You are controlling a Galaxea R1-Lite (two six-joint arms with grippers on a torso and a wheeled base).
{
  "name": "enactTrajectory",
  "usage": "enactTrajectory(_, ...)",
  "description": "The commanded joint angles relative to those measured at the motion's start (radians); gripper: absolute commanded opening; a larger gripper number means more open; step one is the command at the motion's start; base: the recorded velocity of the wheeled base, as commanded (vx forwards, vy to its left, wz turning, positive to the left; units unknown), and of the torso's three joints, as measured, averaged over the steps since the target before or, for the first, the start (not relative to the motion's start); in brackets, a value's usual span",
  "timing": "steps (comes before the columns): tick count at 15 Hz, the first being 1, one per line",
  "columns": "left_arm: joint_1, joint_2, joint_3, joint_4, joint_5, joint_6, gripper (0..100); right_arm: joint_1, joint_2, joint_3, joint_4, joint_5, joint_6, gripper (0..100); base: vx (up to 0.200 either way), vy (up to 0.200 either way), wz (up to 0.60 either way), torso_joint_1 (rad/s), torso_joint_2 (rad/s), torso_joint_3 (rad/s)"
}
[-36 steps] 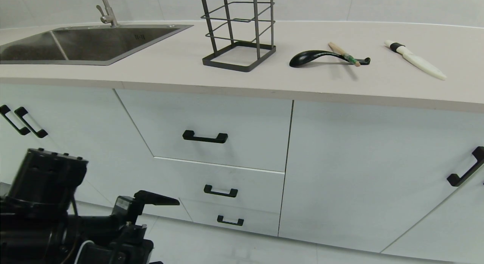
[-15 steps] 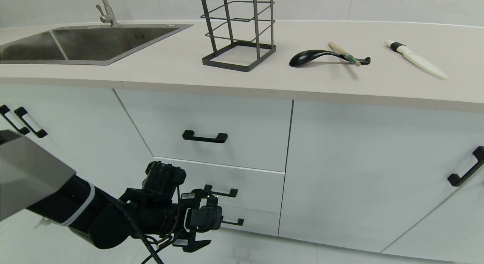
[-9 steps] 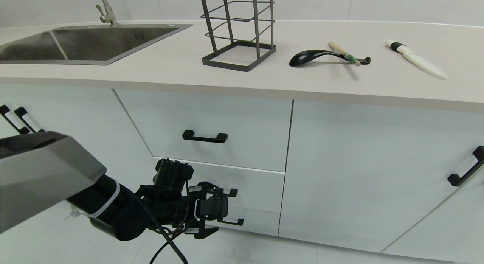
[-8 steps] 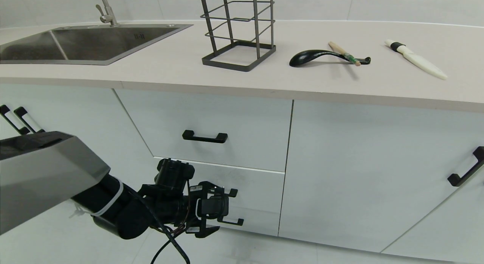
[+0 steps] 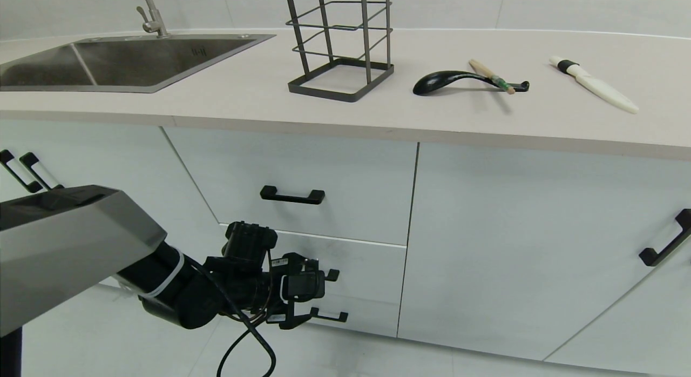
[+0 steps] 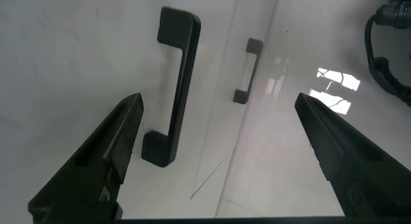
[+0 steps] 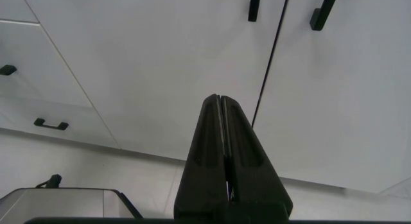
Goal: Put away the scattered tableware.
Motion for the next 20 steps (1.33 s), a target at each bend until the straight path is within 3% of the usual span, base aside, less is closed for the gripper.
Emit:
enactTrajectory(1,0.003,0.006,-0.004,-0.003,0.0,0.0,100,0.0,0.001,0.0,0.0,0.0,0.0,0,0.0,0.0,0.0,0.0,0.0,0.0)
enactTrajectory(13,0.0,0.08,-0.024,-0.003,-0.011,0.009,100,0.0,0.001,0.0,0.0,0.0,0.0,0,0.0,0.0,0.0,0.0,0.0,0.0)
enactTrajectory(20,-0.018,0.046,0.053,0.005,-0.038,0.009,100,0.0,0.001,0.0,0.0,0.0,0.0,0,0.0,0.0,0.0,0.0,0.0,0.0)
